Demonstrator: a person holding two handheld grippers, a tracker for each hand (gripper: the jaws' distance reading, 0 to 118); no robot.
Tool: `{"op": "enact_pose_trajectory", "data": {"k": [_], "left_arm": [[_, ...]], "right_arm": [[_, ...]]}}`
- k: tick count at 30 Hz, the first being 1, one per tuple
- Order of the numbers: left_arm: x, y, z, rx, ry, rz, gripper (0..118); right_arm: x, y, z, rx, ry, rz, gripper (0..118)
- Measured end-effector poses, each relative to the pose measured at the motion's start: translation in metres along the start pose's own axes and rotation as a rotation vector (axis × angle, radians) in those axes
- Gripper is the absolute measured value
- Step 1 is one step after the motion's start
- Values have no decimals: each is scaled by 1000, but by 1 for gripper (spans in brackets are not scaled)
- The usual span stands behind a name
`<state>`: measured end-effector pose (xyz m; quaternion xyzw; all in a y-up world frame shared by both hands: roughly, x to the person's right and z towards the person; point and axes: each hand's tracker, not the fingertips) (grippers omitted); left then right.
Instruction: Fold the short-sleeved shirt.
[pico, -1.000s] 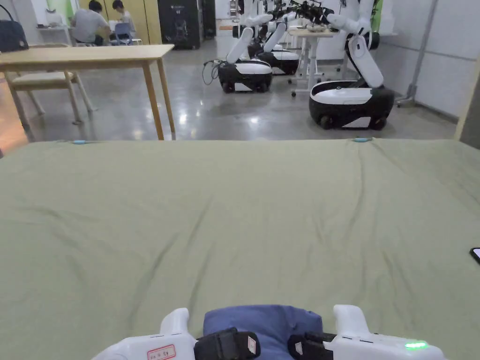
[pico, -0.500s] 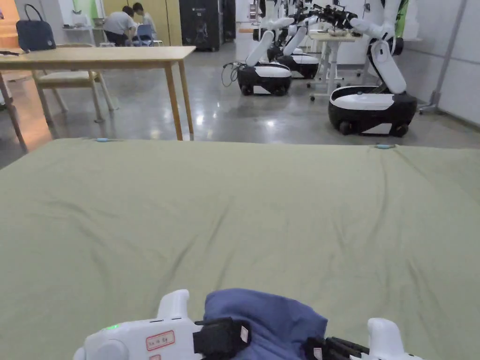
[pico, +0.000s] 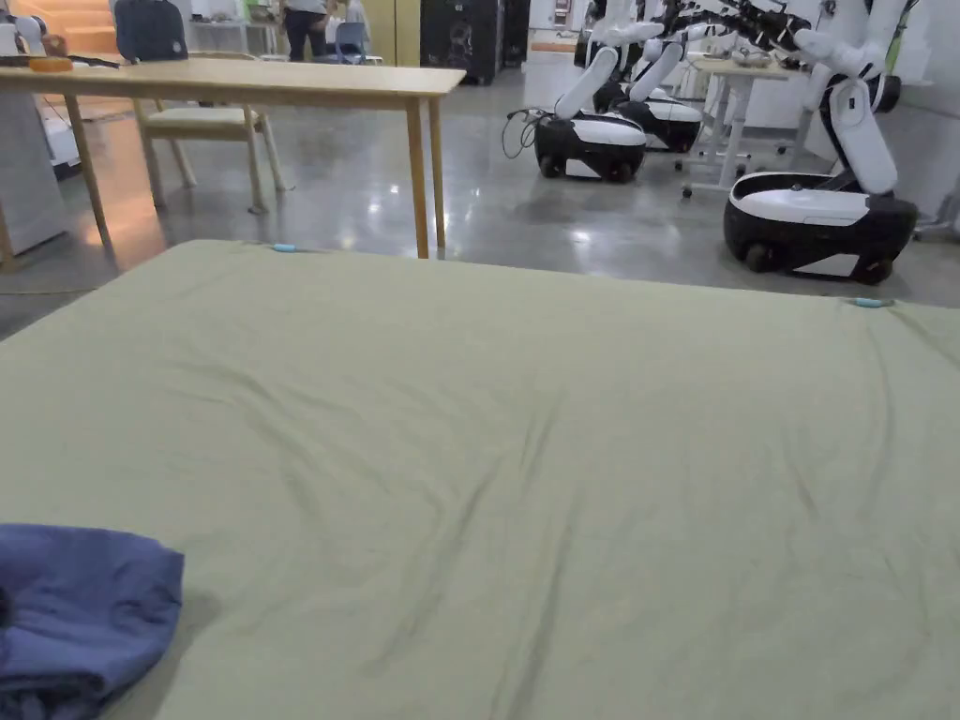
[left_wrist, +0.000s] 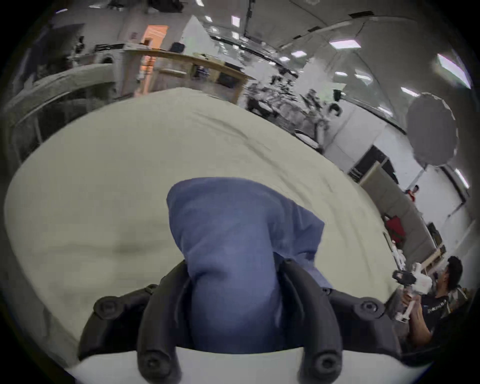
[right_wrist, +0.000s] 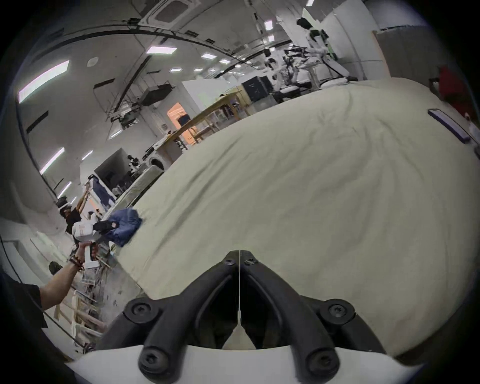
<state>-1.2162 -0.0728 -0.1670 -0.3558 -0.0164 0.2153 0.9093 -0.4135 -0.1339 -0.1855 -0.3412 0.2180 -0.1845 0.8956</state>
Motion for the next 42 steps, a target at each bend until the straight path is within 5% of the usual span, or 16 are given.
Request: {"op": "enact_pose_trajectory", "data": {"k": [3, 5, 6, 13, 15, 17, 19, 21, 27, 29, 31, 42], "left_arm": [[-28, -3, -14, -15, -4, 12, 51], [-23, -14, -27, -3, 85, -8, 107], [-15, -20, -30, 25, 137, -26, 113], [5, -20, 43, 83, 137, 113, 114], [17, -19, 83, 222, 237, 117, 109], [51, -30, 121, 303, 230, 114, 74], [74, -43, 142, 398, 174, 37, 64], [130, -67, 150, 486, 177, -93, 0], [311, -101, 105, 527, 102, -292, 0], [382, -97, 86, 579, 188, -408, 0], [430, -80, 76, 637, 86, -479, 0], [603, 52, -66, 825, -65, -494, 0]], "right_arm": [[1, -6, 10, 3, -12, -8, 1], [3, -7, 11, -7, -32, -12, 1], [3, -6, 11, -13, -53, -12, 1], [2, 0, 21, 13, -32, -7, 1], [2, 1, 25, 22, -28, 3, 1], [3, 1, 30, 38, -24, 7, 1], [4, 1, 35, 53, -21, 5, 1], [4, 3, 41, 71, -30, 17, 1], [-3, 25, 79, 184, -137, 128, 1], [-19, 63, 102, 249, -189, 273, 1], [-38, 115, 121, 312, -226, 408, 1], [-70, 351, 58, 698, -536, 647, 1]]}}
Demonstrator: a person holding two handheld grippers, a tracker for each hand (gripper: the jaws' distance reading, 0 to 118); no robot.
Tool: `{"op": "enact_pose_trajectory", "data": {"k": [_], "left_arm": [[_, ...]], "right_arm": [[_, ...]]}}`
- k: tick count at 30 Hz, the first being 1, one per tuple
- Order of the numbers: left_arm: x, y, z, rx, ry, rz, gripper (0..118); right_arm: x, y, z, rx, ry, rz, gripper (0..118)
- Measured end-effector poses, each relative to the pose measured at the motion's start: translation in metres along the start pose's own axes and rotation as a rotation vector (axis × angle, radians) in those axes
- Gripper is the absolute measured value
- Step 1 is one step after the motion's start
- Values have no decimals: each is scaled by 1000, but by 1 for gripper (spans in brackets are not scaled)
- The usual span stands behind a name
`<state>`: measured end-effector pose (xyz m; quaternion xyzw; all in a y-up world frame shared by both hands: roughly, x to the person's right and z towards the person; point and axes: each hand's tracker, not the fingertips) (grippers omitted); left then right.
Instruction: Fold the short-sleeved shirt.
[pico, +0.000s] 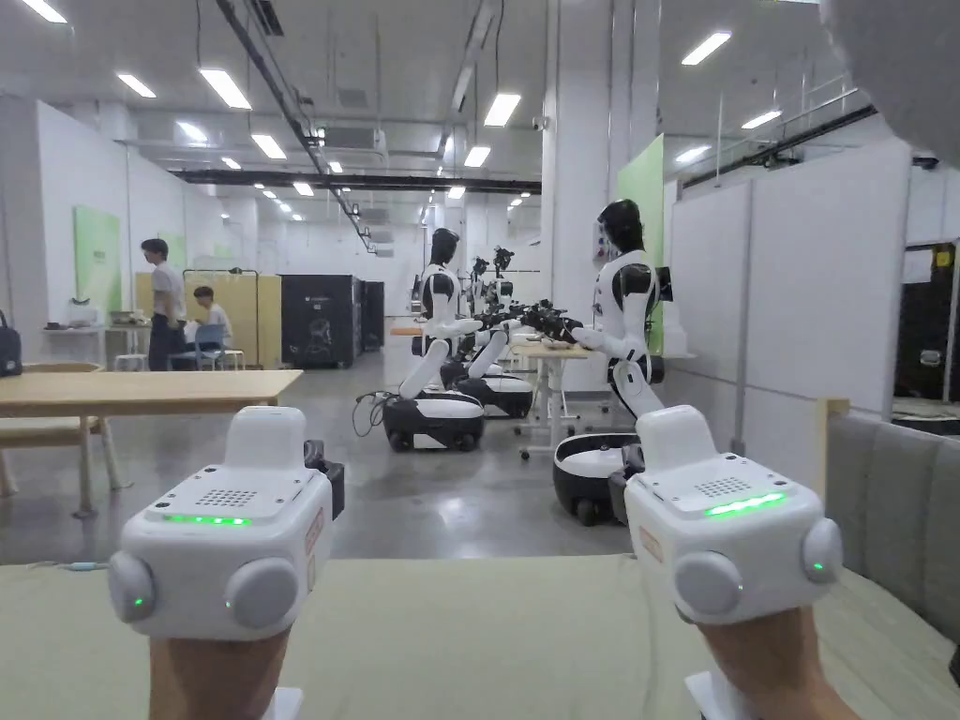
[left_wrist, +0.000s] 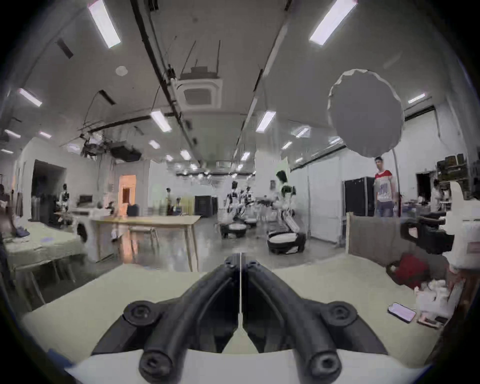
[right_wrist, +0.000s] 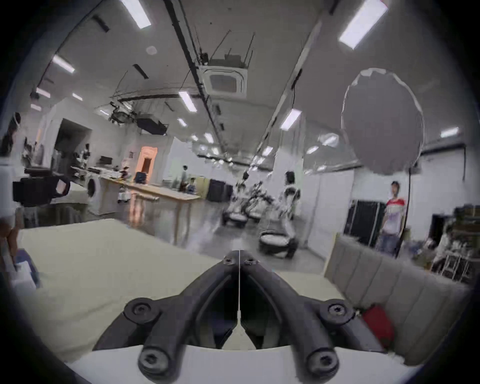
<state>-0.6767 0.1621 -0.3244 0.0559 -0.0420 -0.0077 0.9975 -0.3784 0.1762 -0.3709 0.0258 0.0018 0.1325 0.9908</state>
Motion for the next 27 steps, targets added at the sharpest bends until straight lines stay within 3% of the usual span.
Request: {"op": "enact_pose_trajectory", "data": {"k": [3, 4, 6, 8, 10, 14, 25, 27], "left_arm": [[11, -11, -44, -49, 74, -132, 0], [11, -11, -51, -105, 65, -110, 0], [4, -16, -57, -156, 59, -55, 0], [0, -20, -54, -137, 83, -50, 0], [-4, -24, -52, -137, 83, -50, 0], [-5, -24, -51, -145, 90, -65, 0], [-9, -21, -51, -163, 115, -13, 0], [-9, -20, -51, -165, 103, 11, 13]], "right_arm": [[-12, -8, -38, 47, 0, 165, 1], [-15, -8, -46, -38, -18, 181, 1], [-16, -11, -48, -99, -26, 93, 1], [-11, -15, -43, -40, -4, -32, 1], [-6, -17, -45, -62, -37, -74, 1], [2, -14, -46, -76, -47, -129, 1], [8, -20, -47, -86, -60, -151, 1], [8, -21, -49, -89, -71, -161, 7]]}}
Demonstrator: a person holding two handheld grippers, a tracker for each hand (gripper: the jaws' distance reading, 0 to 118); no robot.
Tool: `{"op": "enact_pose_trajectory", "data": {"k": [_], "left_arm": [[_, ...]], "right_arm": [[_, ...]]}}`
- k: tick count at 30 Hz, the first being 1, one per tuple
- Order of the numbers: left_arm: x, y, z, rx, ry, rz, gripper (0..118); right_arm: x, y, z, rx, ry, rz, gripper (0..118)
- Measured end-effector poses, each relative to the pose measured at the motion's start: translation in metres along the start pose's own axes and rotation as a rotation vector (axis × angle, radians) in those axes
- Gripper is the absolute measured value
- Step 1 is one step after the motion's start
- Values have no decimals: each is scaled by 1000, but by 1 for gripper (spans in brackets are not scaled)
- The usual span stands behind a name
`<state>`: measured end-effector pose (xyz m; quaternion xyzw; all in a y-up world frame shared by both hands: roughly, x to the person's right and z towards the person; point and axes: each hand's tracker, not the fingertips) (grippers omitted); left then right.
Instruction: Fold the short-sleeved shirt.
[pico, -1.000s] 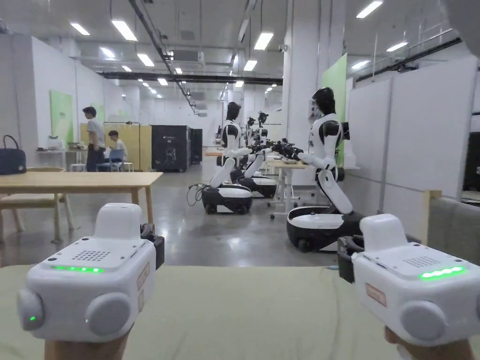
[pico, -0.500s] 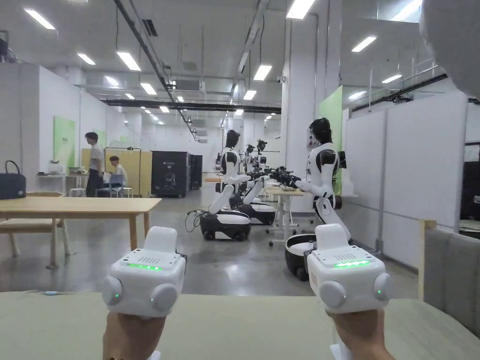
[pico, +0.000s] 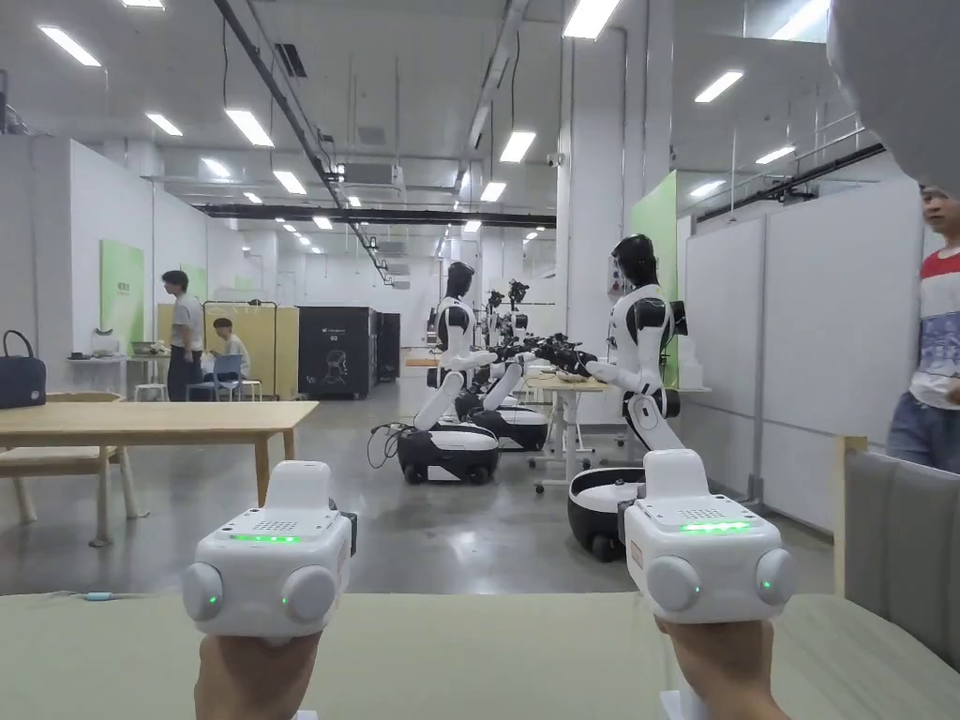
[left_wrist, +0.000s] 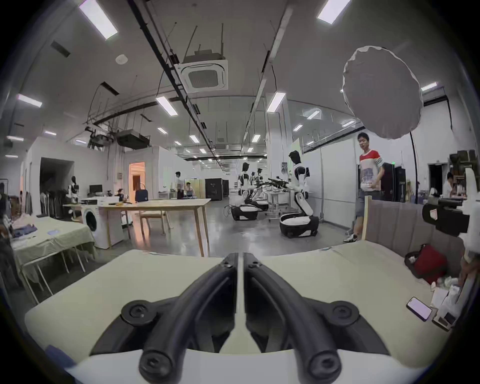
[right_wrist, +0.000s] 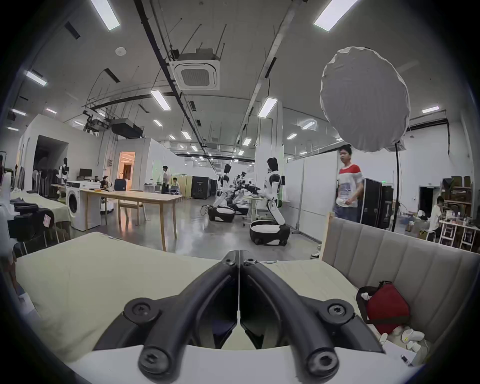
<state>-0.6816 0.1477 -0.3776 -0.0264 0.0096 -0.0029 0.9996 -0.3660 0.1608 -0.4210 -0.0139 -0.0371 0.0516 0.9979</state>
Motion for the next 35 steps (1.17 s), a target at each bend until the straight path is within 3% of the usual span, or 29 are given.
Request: {"op": "enact_pose_trajectory", "data": {"k": [1, 3, 4, 5, 9, 13, 21, 25, 29, 32, 35], "left_arm": [[-2, -2, -5, 4, 1, -2, 27], [1, -2, -6, 8, 10, -16, 97], [1, -1, -8, -2, 8, -19, 114], [0, 0, -7, -19, -5, -16, 118], [5, -2, -6, -3, 9, -29, 118], [6, 0, -6, 8, 8, -54, 118], [4, 9, -2, 29, 11, -43, 118], [0, 10, -2, 33, 18, -33, 118], [-6, 12, 0, 21, 1, 10, 118], [-7, 12, 0, 21, 18, 8, 118], [-8, 13, 1, 24, 26, 5, 118]], "right_arm": [[0, -1, 0, 5, -11, -2, 15], [2, -2, 1, 4, 17, -13, 69], [3, -3, 0, -5, 38, -18, 100], [3, -4, -1, -13, 52, -17, 118], [7, -5, 3, 24, 33, -38, 118], [9, 8, 3, -59, 12, -85, 118], [10, 20, 22, -31, -20, -89, 118], [12, 27, 24, -93, -106, -107, 118], [13, 28, 22, -55, -136, -89, 118], [14, 29, 21, -66, -127, -85, 118], [18, 27, 24, -85, -44, -168, 118]]}}
